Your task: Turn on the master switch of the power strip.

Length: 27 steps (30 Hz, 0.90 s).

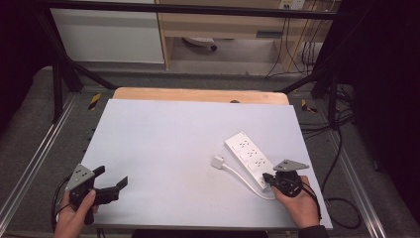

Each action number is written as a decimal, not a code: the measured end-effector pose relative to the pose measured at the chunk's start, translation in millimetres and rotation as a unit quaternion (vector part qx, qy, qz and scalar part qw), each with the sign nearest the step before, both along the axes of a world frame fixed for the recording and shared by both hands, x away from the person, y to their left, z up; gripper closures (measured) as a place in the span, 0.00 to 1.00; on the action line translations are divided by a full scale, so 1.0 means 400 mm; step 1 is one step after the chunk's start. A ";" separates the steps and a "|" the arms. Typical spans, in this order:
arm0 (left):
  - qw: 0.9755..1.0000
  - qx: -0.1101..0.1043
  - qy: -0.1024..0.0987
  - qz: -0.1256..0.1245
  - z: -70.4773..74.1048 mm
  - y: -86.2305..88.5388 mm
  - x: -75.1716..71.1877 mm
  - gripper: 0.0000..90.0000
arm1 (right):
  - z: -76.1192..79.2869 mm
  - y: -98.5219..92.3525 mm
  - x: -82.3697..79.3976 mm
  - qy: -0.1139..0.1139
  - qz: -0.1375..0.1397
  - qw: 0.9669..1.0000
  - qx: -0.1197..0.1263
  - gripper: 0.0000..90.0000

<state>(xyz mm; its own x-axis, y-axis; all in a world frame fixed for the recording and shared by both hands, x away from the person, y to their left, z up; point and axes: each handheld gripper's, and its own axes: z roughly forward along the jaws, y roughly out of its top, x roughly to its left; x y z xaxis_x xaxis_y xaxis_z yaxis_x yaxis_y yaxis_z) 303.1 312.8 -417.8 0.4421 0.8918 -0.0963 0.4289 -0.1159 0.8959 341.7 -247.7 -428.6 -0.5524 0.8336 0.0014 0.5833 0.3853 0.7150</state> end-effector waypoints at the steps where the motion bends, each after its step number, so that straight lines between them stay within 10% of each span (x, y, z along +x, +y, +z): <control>1: 1.000 0.000 0.000 0.000 0.000 0.000 0.000 0.07 | 0.000 0.000 0.000 -0.001 0.000 1.000 0.000 1.00; 27: 1.000 -0.002 -0.001 0.000 0.001 0.001 0.000 0.07 | 0.005 -0.007 -0.001 -0.001 -0.001 1.000 0.006 1.00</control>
